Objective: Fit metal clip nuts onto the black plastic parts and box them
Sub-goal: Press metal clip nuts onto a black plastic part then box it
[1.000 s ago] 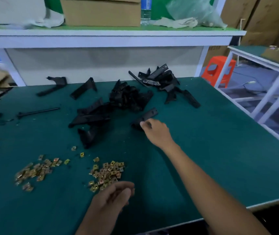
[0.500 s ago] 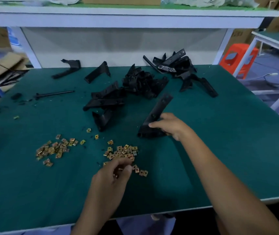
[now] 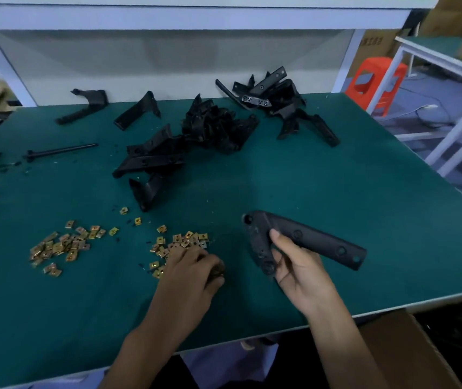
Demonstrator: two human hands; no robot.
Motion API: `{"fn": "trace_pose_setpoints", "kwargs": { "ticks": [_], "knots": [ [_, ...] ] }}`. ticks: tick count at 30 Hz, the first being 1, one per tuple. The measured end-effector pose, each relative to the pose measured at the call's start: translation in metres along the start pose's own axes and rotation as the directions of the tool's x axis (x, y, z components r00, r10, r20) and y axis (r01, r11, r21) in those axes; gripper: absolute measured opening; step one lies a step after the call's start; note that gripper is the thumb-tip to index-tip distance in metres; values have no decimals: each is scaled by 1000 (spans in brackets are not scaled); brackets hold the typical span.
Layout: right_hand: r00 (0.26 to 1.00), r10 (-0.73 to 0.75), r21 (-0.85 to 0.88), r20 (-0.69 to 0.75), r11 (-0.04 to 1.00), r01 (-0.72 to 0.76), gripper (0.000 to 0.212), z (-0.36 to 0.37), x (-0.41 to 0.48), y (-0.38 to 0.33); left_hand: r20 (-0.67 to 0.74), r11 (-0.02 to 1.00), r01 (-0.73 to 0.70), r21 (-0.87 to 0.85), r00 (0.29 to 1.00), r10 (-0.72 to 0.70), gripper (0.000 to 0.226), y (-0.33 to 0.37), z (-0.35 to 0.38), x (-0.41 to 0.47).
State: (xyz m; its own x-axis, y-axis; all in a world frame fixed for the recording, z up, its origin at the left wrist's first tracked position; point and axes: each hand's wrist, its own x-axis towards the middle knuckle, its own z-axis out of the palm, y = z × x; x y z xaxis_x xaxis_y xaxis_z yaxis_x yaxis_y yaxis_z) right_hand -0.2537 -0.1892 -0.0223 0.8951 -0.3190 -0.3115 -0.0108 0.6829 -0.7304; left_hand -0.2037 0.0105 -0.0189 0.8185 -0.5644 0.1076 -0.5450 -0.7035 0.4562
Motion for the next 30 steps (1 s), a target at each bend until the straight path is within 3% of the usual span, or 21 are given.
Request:
{"fn": "trace_pose_setpoints", "kwargs": {
  "ticks": [3,6,9,13,18,30],
  "knots": [
    [999,49,189,7,981,-50,48,5,-4,7,2,998,1,-60,1000,-1,10,3,-1,3],
    [996,78,285,47,955,-88,24,8,-7,9,-24,944,99,-313,993,-112,14,11,-3,0],
    [994,92,373,66,921,-110,19,7,-8,13,-9,789,144,-598,982,-186,14,21,-5,-2],
    [987,112,327,118,934,-145,24,9,-11,15,49,593,176,-786,973,-225,21,35,-2,-1],
    [990,128,308,59,941,-140,30,7,-10,17,66,478,189,-858,963,-262,16,41,7,2],
    [990,115,200,83,971,-130,24,3,-11,19,73,451,197,-871,958,-277,22,44,14,10]
  ]
}}
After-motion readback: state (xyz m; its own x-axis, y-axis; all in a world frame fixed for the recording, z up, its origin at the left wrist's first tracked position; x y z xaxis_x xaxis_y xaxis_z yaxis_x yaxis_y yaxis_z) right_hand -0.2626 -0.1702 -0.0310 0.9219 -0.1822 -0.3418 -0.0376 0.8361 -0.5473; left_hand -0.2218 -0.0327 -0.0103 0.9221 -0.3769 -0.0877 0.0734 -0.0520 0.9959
